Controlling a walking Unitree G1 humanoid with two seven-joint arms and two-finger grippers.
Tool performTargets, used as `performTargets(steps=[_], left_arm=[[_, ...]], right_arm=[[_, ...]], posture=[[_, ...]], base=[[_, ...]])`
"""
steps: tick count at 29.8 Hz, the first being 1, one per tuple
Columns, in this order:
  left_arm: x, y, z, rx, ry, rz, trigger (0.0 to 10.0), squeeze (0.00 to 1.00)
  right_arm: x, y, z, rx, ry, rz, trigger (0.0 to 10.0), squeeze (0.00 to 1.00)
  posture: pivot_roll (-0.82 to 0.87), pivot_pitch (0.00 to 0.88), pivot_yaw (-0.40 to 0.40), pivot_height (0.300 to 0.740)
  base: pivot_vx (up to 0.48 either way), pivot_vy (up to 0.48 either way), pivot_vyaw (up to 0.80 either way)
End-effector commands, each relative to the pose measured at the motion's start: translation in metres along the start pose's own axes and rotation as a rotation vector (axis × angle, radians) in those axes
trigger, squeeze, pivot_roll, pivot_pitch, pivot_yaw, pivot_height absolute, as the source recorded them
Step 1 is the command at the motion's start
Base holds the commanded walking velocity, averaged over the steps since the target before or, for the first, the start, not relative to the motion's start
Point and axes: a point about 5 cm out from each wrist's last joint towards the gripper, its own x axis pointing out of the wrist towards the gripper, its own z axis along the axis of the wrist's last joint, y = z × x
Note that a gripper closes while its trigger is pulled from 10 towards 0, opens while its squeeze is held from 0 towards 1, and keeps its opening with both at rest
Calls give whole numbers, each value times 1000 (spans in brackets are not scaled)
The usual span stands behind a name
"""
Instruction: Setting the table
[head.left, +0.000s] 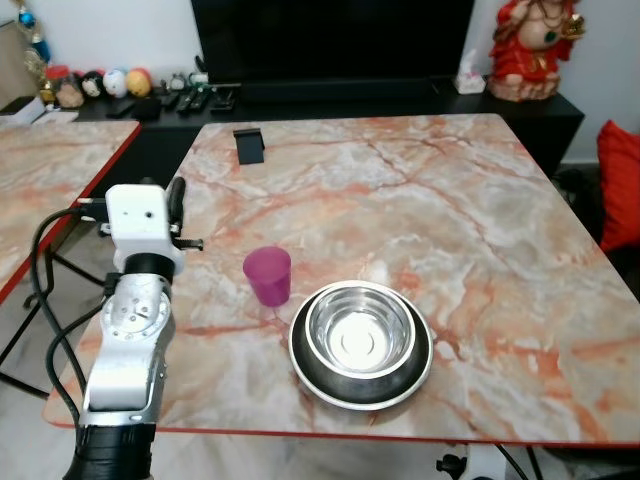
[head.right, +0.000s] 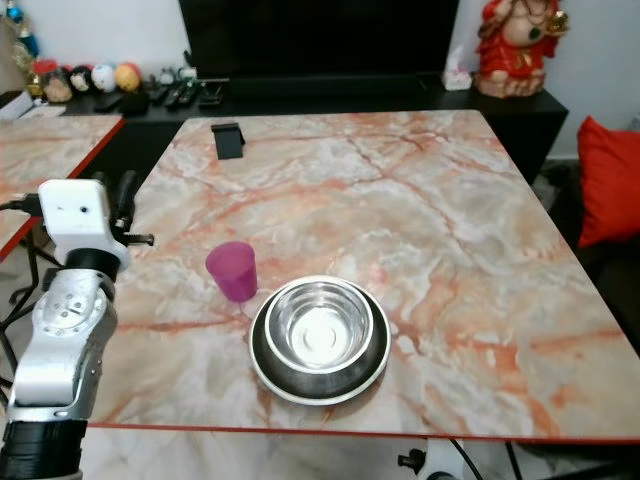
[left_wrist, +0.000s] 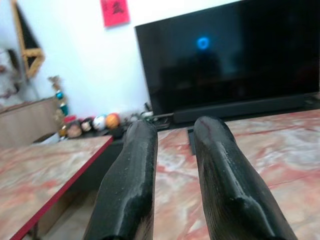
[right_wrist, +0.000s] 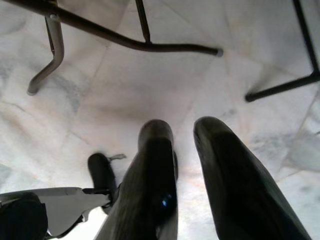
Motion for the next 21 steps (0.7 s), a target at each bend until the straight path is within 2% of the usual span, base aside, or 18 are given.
performTargets(steps=[1, 21], left_arm=[[2, -2, 5, 6, -22, -7, 10000, 0], [2, 6, 9, 23, -39, 36, 10000, 0]], right_arm=[[0, 1, -3, 23, 4, 0, 10000, 0], [0, 2, 0, 27, 2, 1, 10000, 0]], posture=[[-70, 0, 69, 740], [-58, 0, 66, 740]], base=[[0, 446, 0], [0, 442, 0]])
